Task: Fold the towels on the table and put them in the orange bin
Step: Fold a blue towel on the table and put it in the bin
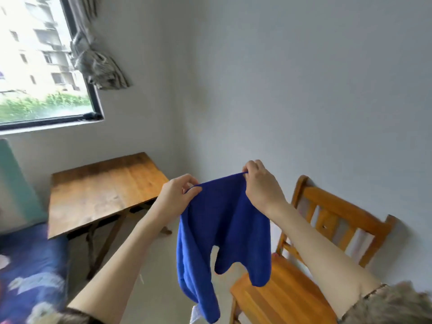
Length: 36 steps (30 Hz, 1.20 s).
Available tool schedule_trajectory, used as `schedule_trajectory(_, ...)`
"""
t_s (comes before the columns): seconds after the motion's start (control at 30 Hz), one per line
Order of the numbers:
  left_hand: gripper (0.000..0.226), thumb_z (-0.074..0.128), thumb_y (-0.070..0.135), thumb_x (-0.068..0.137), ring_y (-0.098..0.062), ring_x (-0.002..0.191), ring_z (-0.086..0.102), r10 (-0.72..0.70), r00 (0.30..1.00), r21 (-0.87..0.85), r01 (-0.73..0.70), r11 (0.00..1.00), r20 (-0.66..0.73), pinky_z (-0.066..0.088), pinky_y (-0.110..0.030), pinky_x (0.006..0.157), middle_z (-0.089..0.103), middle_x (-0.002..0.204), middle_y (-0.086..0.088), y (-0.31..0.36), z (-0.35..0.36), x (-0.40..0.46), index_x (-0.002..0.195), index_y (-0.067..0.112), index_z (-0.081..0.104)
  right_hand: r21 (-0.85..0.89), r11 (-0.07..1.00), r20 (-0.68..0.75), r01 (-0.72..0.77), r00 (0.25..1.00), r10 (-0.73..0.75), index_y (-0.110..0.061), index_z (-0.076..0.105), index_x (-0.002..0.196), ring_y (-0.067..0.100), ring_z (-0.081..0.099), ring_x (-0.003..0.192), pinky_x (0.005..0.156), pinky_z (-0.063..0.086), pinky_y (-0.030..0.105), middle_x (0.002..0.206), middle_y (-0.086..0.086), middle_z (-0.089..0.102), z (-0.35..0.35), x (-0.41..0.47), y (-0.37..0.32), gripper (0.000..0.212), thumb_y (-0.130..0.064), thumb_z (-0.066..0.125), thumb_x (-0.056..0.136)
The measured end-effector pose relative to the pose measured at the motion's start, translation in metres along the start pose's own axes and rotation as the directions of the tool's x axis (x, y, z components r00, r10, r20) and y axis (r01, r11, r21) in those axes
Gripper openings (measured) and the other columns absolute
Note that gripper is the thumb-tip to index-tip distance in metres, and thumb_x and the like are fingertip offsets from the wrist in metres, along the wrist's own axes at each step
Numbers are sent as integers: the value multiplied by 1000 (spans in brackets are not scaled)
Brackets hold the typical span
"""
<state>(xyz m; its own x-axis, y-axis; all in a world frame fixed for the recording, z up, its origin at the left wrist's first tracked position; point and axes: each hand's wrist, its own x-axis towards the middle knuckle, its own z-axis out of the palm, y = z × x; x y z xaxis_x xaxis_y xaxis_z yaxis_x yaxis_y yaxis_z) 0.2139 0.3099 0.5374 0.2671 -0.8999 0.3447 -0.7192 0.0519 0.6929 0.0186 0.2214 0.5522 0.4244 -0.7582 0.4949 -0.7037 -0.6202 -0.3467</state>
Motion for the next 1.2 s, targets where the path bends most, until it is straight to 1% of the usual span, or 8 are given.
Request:
schedule_trajectory(0.17, 18, 64, 14, 85, -10, 60, 45, -185, 980, -11, 185, 983, -76, 34, -21, 55, 51, 68, 5, -82, -70, 10, 73, 27, 60, 162, 986, 67, 49, 996, -61, -7, 51, 103, 23, 50, 83, 71, 37, 28, 108, 8, 51, 78, 60, -72, 15, -7, 37, 97)
schedule_trajectory(0.33, 15, 65, 16, 85, -8, 61, 50, -336, 921, -72, 328, 942, -199, 39, -13, 52, 60, 71, 3, -142, -132, 34, 71, 20, 64, 351, 932, 61, 86, 991, -115, -5, 55, 101, 23, 52, 89, 76, 39, 28, 106, 9, 55, 143, 127, -136, 17, -14, 40, 97)
schedule_trajectory(0.43, 21, 65, 23, 85, -9, 58, 48, -411, 871, -66, 409, 910, -270, 38, -22, 56, 57, 63, 4, -177, -160, 53, 65, 16, 63, 407, 906, 59, 119, 986, -157, -7, 54, 94, 24, 53, 85, 73, 40, 31, 98, 7, 57, 179, 167, -166, 15, -18, 44, 96)
schedule_trajectory(0.6, 34, 65, 32, 86, -22, 73, 55, -515, 775, -154, 495, 855, -366, 51, -45, 78, 62, 80, -9, -231, -192, 92, 80, -2, 62, 424, 889, 61, 175, 973, -221, -17, 45, 82, 23, 49, 71, 63, 35, 30, 77, 0, 56, 235, 233, -196, 17, -26, 48, 96)
schedule_trajectory(0.67, 32, 64, 33, 86, -20, 71, 54, -530, 754, -160, 511, 845, -389, 50, -41, 71, 61, 77, -6, -252, -199, 105, 80, 2, 62, 421, 885, 79, 197, 965, -252, -18, 45, 81, 20, 46, 70, 62, 32, 28, 74, -4, 52, 258, 256, -202, 18, -29, 49, 95)
schedule_trajectory(0.8, 22, 68, 30, 83, -8, 61, 49, -543, 742, -97, 554, 827, -394, 37, -21, 57, 57, 67, 6, -292, -216, 129, 67, 17, 62, 433, 878, 153, 203, 944, -294, -17, 46, 81, 20, 48, 70, 61, 33, 29, 73, -4, 53, 304, 297, -215, 19, -30, 51, 95)
schedule_trajectory(1.0, 16, 60, 16, 87, -8, 67, 51, -568, 765, 20, 601, 799, -305, 42, -21, 63, 61, 83, 3, -360, -238, 182, 74, 26, 61, 394, 891, 242, 227, 909, -339, -13, 52, 91, 23, 53, 82, 67, 39, 32, 94, 3, 62, 373, 363, -230, 15, -23, 44, 97)
schedule_trajectory(1.2, 12, 62, 23, 87, -5, 69, 52, -568, 770, 114, 618, 778, -292, 38, -16, 60, 63, 85, 2, -448, -264, 242, 75, 23, 60, 235, 926, 249, 296, 902, -352, -16, 58, 93, 26, 59, 88, 67, 37, 30, 96, 0, 63, 449, 428, -243, 20, -32, 47, 96)
